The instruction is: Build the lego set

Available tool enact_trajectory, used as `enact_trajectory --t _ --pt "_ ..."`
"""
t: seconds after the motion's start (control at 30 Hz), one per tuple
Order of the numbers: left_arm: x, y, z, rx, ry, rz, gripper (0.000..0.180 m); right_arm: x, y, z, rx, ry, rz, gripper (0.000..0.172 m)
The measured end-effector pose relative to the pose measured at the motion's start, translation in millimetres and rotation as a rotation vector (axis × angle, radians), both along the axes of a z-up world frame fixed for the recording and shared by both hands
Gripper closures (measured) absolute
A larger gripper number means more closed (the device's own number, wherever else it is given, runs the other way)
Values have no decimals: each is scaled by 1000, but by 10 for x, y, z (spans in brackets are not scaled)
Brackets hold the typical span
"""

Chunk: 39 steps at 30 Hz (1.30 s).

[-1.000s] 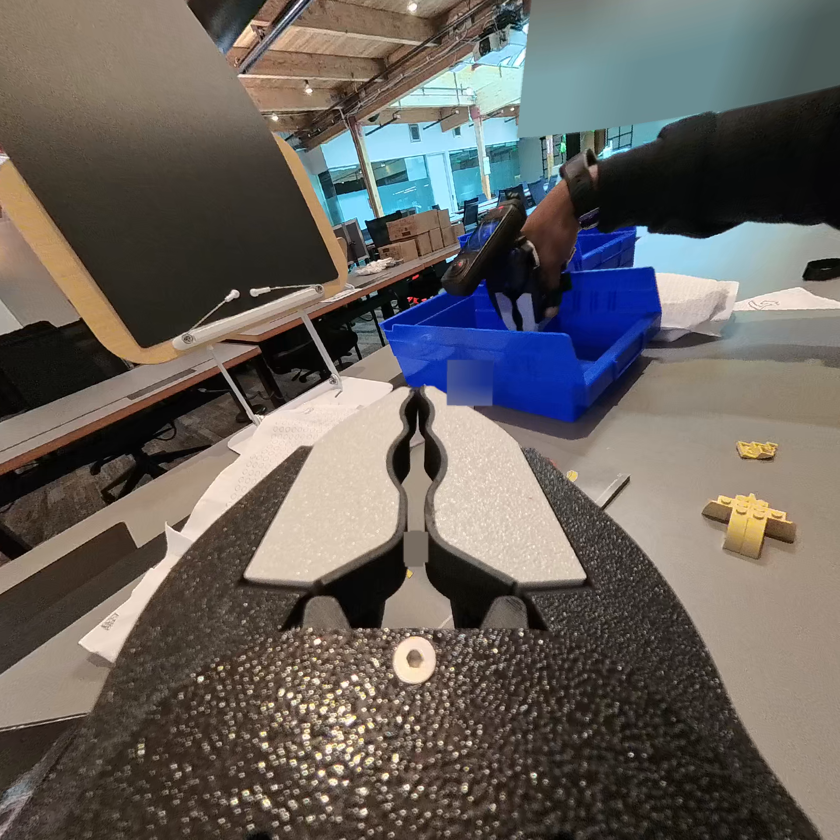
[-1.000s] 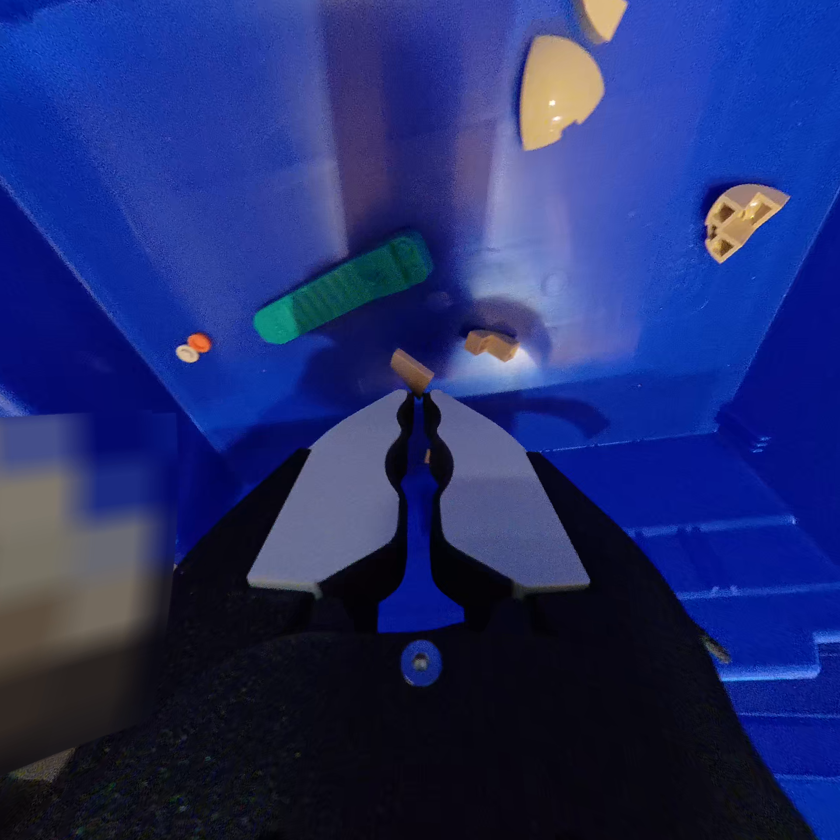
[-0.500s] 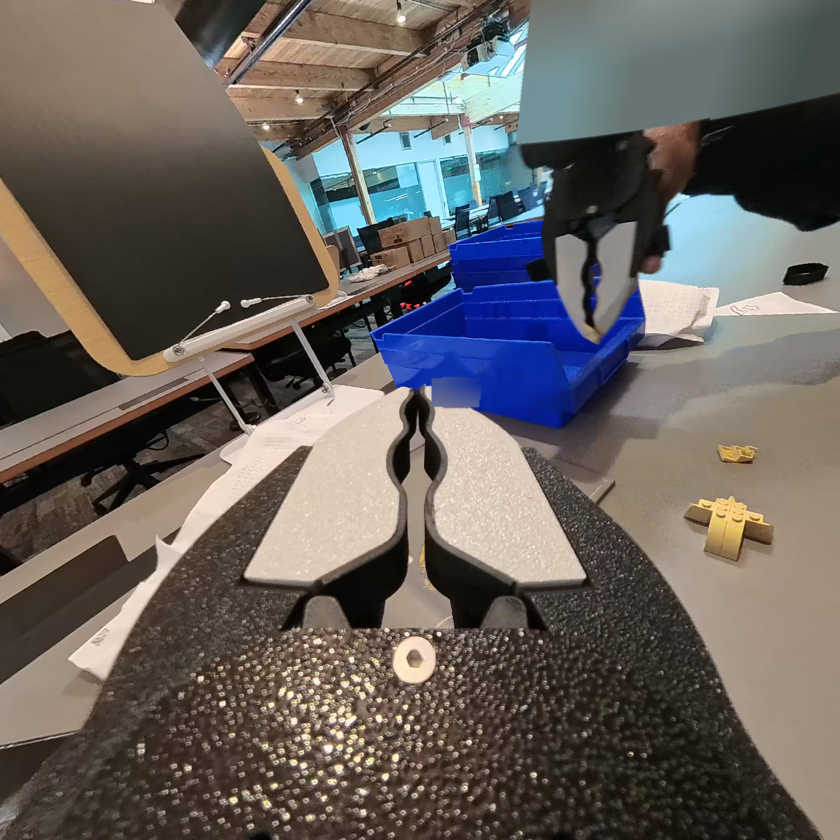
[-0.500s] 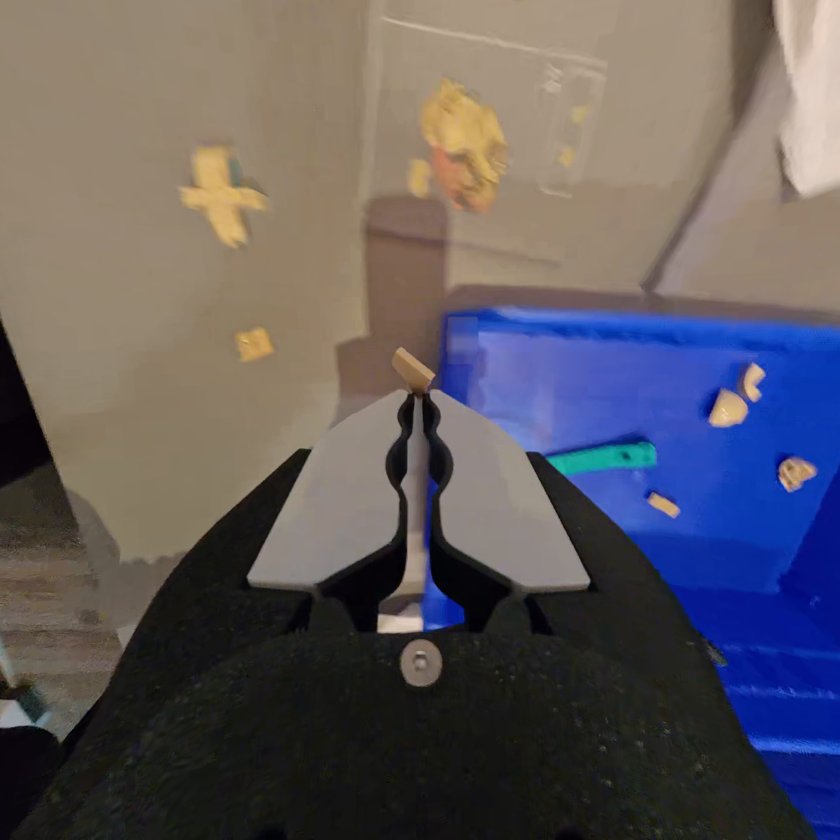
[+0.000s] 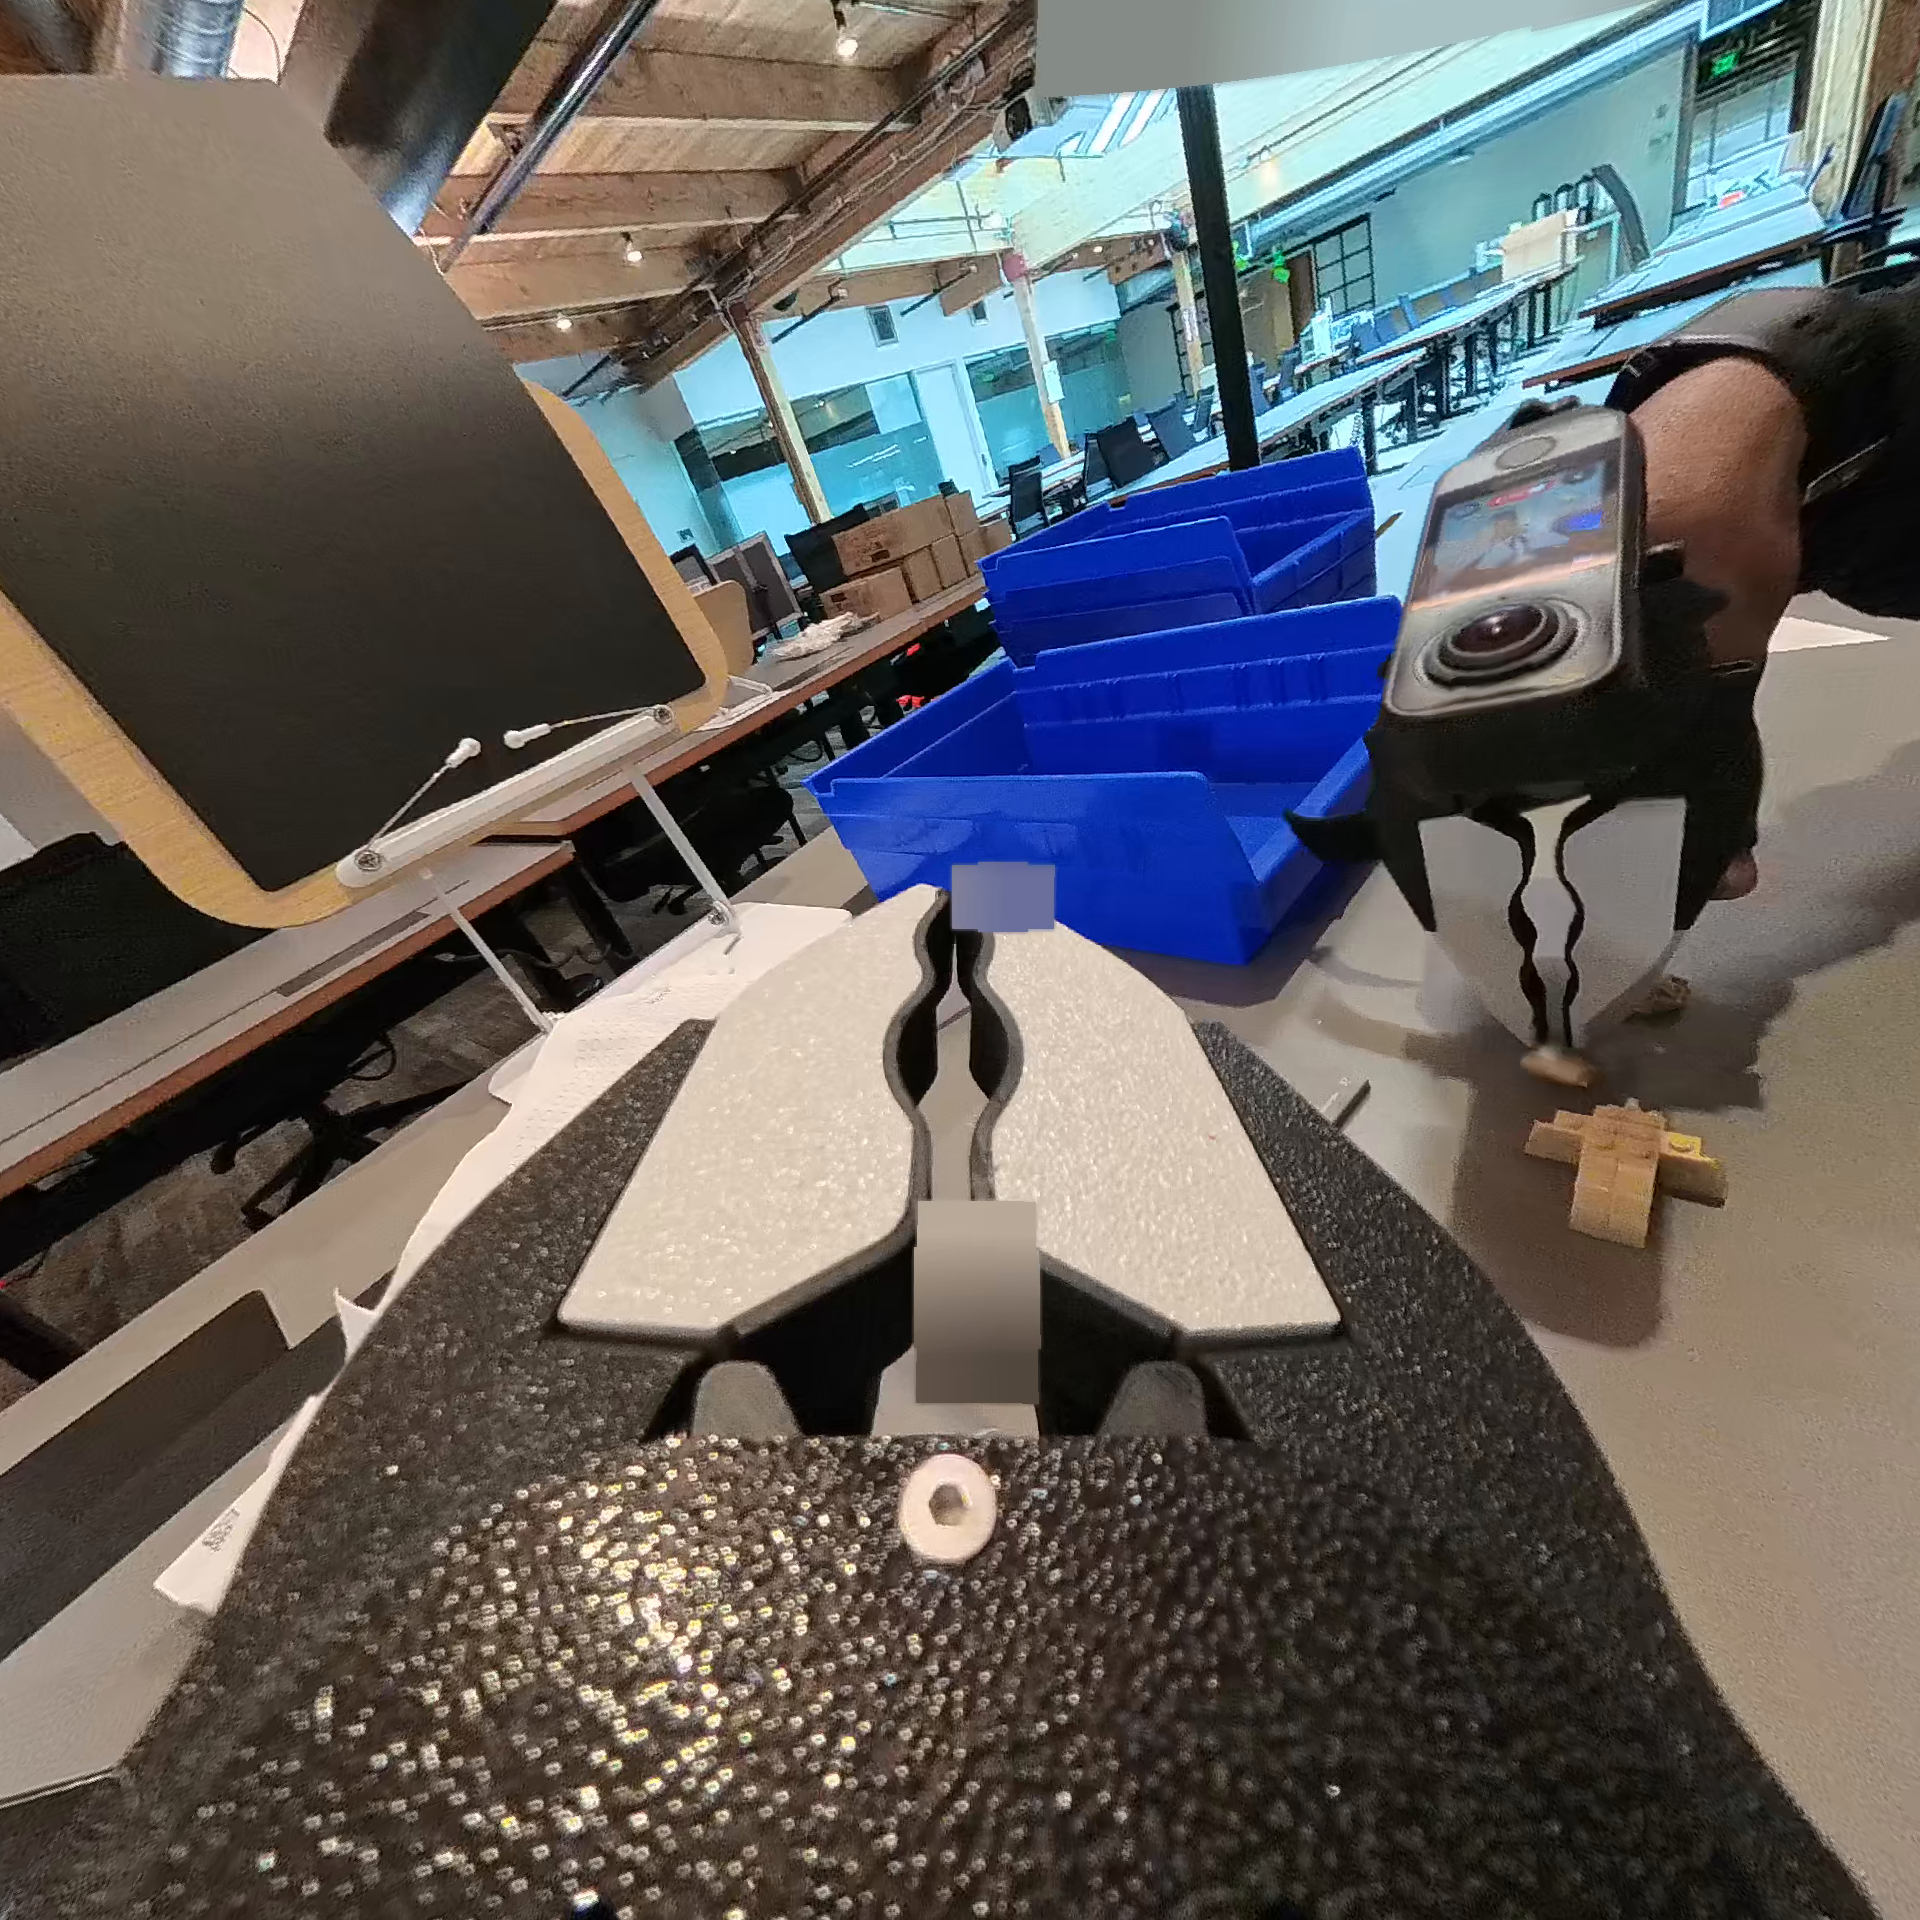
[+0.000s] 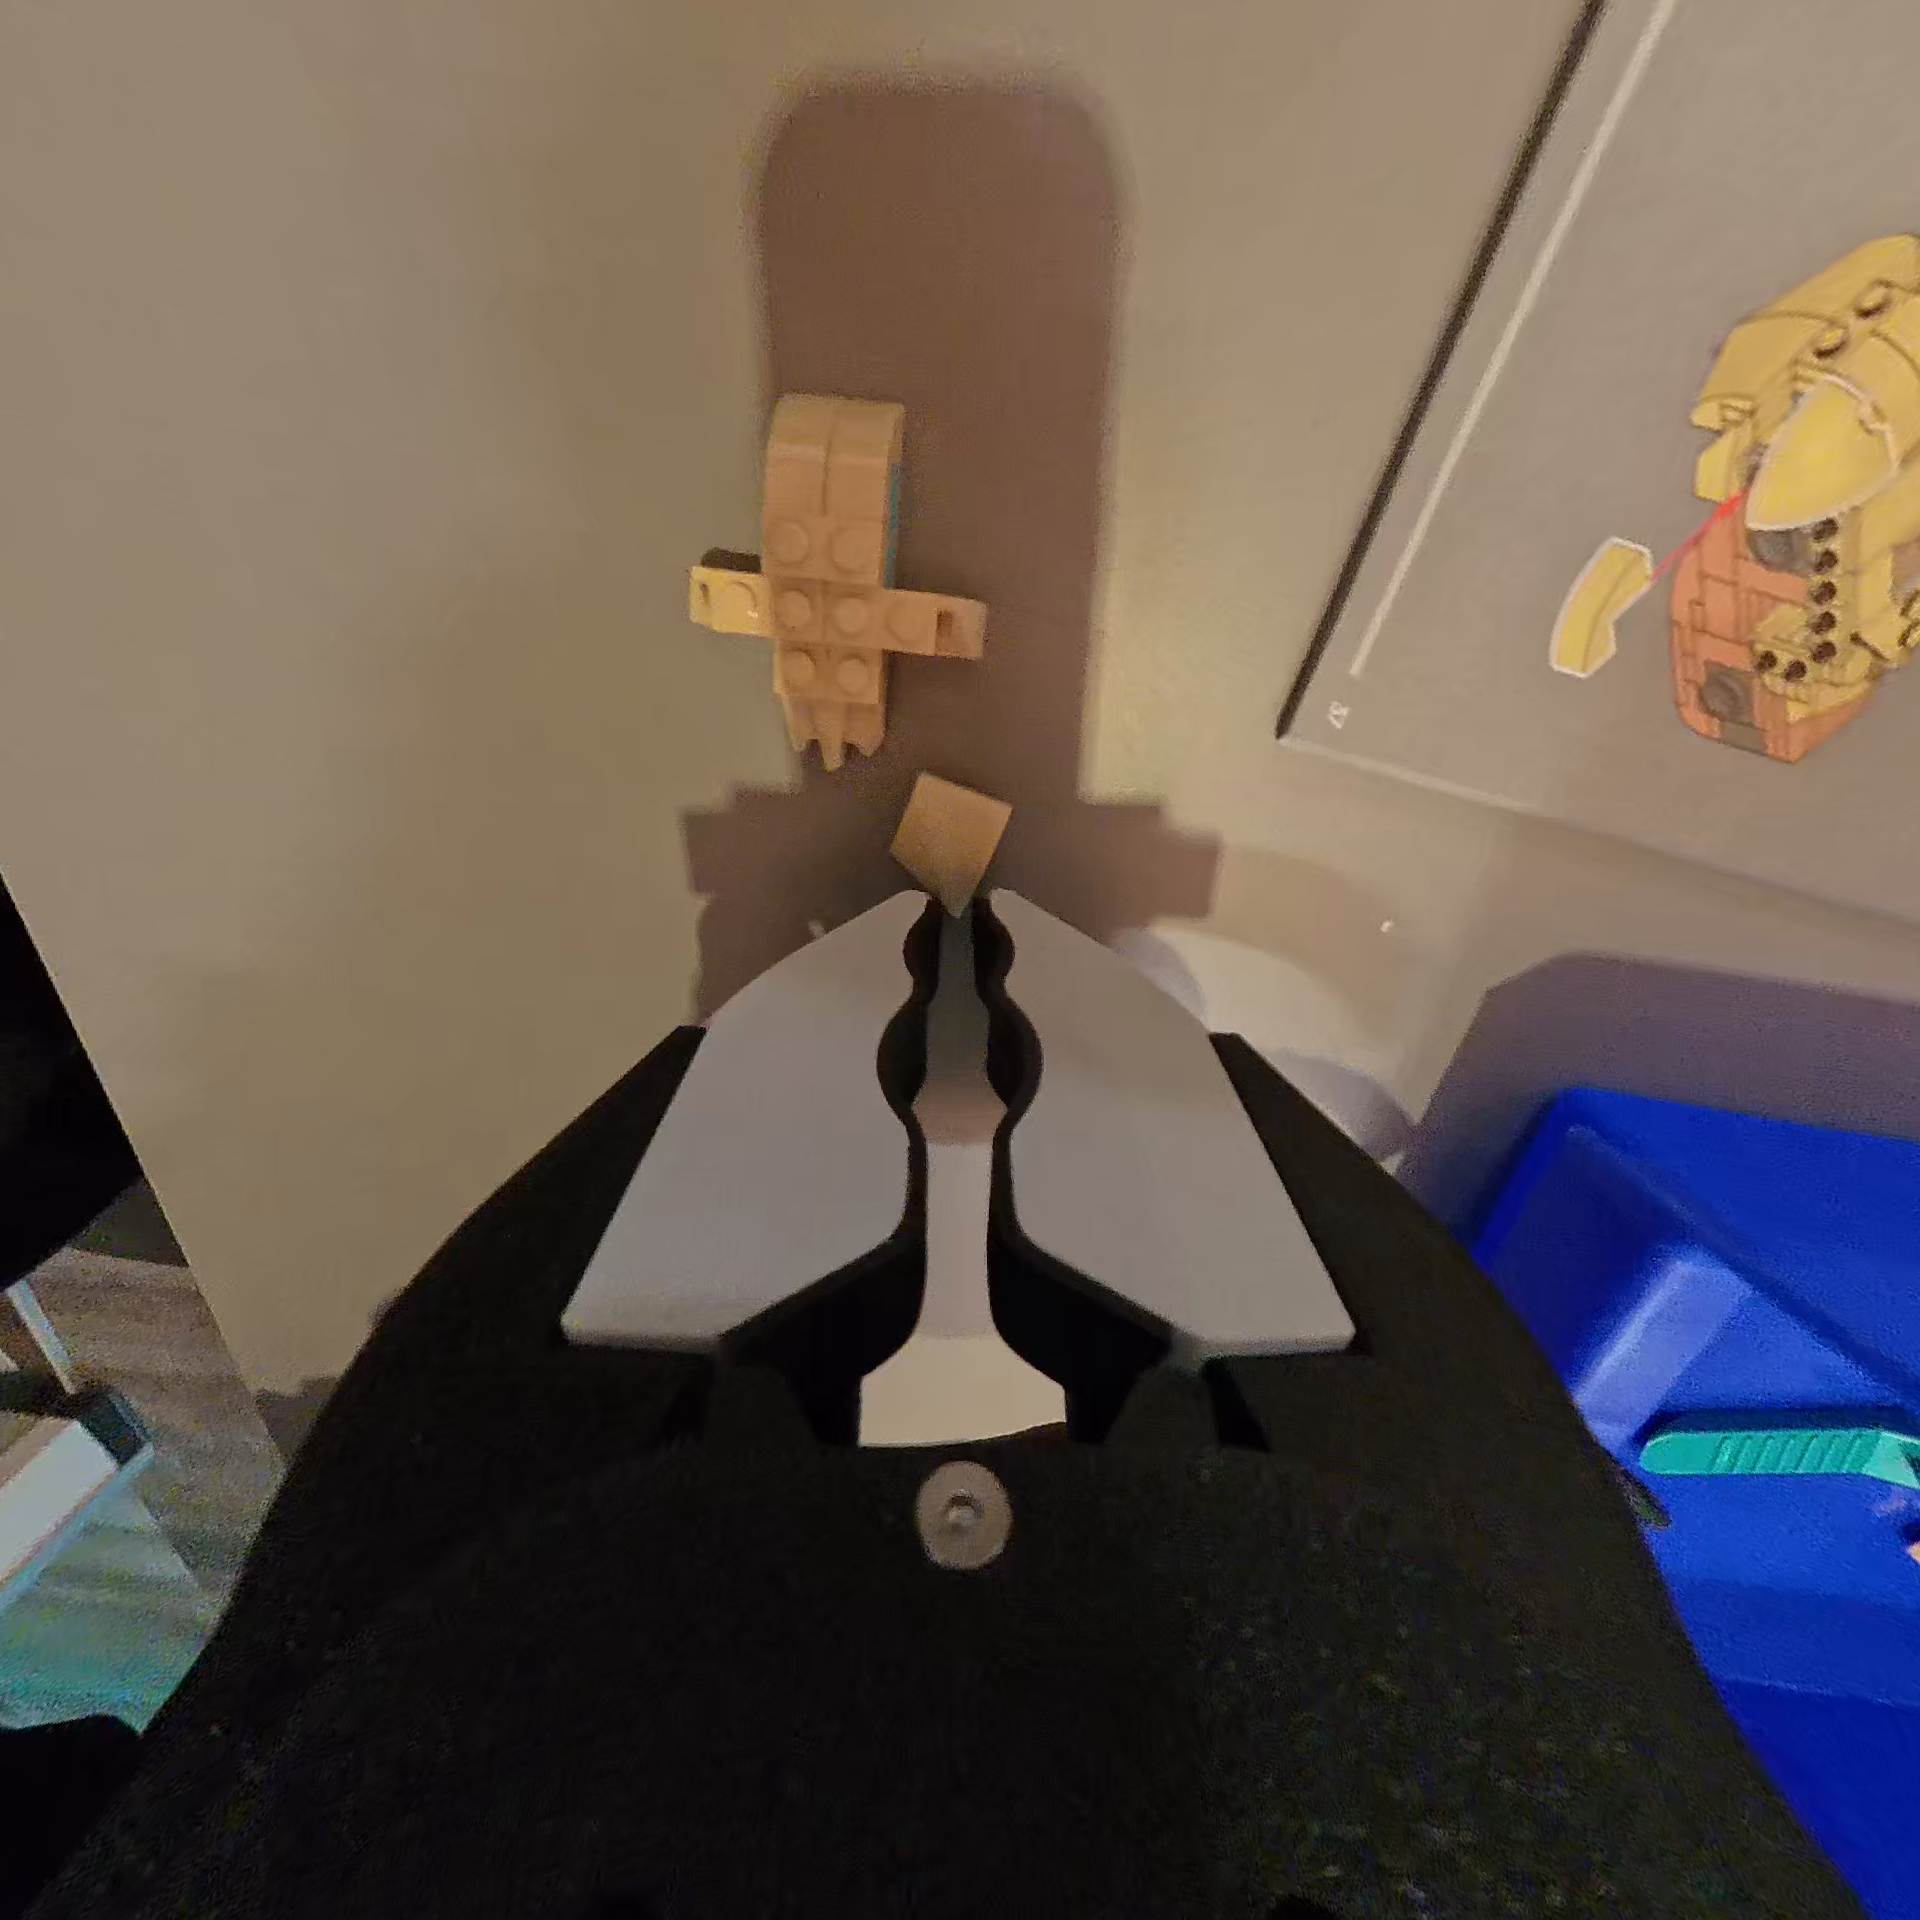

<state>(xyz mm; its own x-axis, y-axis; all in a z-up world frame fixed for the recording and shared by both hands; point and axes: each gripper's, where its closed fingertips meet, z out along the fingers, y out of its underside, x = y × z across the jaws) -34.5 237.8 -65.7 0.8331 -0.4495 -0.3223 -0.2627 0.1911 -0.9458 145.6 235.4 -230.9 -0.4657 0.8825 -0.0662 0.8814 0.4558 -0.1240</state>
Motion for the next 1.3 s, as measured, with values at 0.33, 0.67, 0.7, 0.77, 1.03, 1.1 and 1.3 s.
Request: enact_trajectory --t 0.33,0.67,0.7,0.77,1.03,1.1,1.3 --pt "-76 -11 27 2 -23 -1 180 -91 216 334 -144 440 -263 155" --pt "-677 63 41 -62 -156 120 180 -449 290 736 -206 938 -304 151" --pt "-682 66 37 -68 -158 125 180 -464 295 764 -189 970 -312 148" --pt "-690 79 13 -81 -157 138 180 -484 290 783 -167 1017 -326 144" --pt "-598 147 -165 -157 -195 96 180 -469 265 604 -157 971 -339 139" --pt "-604 169 -208 -170 -202 95 180 -446 312 529 -165 947 -362 142" --pt "-645 195 -233 -169 -217 114 180 -407 356 427 -224 917 -392 149"
